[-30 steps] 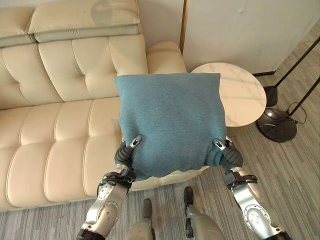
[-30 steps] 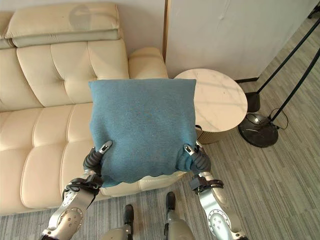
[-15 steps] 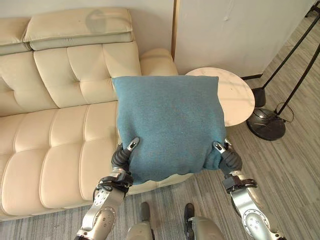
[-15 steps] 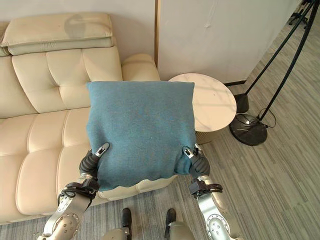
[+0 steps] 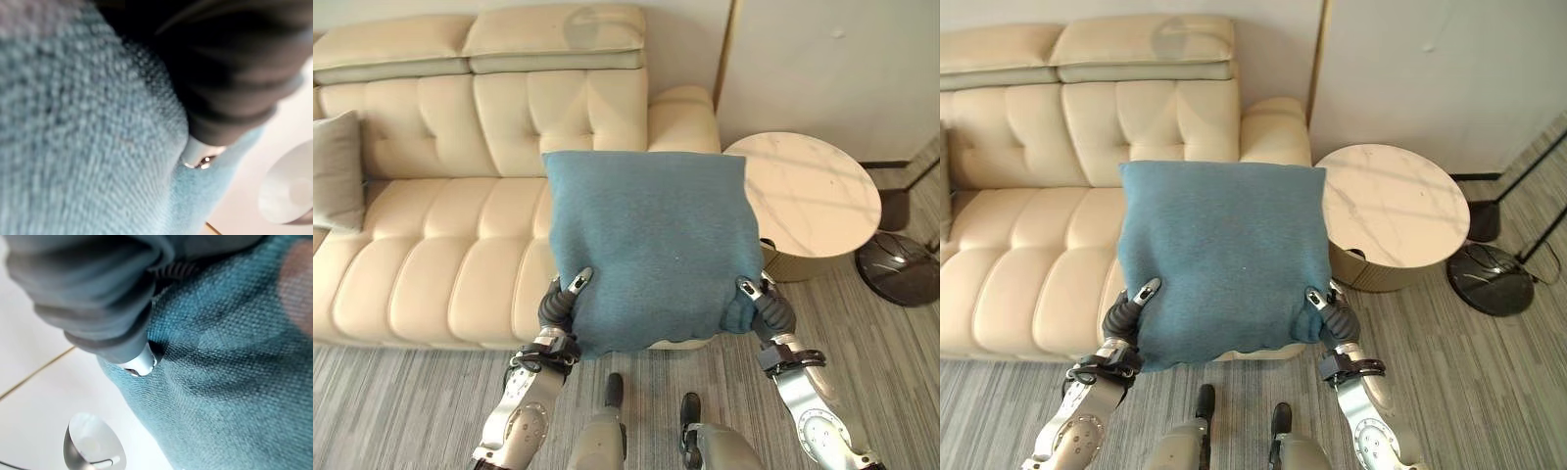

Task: Pick up all the scattered cushions and arrange them neatly on the sofa.

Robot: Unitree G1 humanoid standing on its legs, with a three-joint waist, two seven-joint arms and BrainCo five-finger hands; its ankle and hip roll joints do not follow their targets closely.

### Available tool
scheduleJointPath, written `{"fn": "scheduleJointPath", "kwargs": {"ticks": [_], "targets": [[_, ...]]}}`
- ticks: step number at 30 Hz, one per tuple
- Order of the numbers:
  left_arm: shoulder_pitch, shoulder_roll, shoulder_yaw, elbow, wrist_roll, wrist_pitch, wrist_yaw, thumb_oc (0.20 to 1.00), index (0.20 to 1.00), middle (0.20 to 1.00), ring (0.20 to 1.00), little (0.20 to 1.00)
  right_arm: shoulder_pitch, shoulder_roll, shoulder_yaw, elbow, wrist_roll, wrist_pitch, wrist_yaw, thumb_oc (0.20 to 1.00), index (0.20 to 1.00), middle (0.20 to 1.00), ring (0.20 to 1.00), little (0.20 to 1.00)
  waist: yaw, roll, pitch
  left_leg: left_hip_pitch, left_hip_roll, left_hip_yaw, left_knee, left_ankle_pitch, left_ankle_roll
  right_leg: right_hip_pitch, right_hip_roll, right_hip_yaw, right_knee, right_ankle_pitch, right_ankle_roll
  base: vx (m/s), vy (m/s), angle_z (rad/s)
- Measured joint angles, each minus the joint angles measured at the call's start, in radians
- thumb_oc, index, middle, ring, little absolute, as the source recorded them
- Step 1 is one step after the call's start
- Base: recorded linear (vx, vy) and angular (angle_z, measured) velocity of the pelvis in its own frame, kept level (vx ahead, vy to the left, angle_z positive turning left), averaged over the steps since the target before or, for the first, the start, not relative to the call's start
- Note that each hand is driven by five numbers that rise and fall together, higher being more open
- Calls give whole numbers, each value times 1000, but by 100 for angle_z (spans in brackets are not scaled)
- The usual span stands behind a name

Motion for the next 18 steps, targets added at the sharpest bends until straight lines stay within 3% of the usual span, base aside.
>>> {"fn": "scheduleJointPath", "kwargs": {"ticks": [1,2,3,6,10,18], "targets": [[0,-5,0,0,0,0,0,200,200,200,200,200,0,-4,-1,0,0,0,0,200,200,200,200,200,-2,6,-2,22,8,4,-4,-1,1,2,3,-6,3,0,4,-1,111,65],[-3,-22,-3,6,0,2,-5,200,200,200,200,200,13,3,-12,-2,-1,0,0,200,200,200,200,200,-51,18,-9,86,32,63,-27,-79,7,37,-14,-69,-13,6,18,12,147,115],[-9,-45,-11,-8,0,2,-13,200,200,200,200,200,32,-10,-39,-31,-2,-5,1,200,200,200,200,200,-98,51,-21,143,55,91,-163,-67,-16,31,2,-113,-18,10,51,7,148,108],[-12,-39,-10,-8,0,2,-17,200,200,200,200,200,28,33,-53,-30,-20,-6,1,200,200,200,200,200,-101,26,-28,157,25,102,-246,-4,-8,43,-17,-103,-98,88,84,-6,147,16],[10,-19,1,-8,0,2,-17,200,200,200,200,200,31,34,-31,-30,-21,3,1,200,200,200,200,200,-93,29,-34,176,6,105,-247,-3,-7,112,-24,-106,-203,154,95,-54,107,6],[14,-38,2,-6,1,3,-21,200,200,200,200,200,30,32,-43,-30,-40,-1,1,200,200,200,200,200,-74,26,-48,163,13,152,-260,9,-11,156,-36,-183,-252,180,95,-16,166,22]]}}
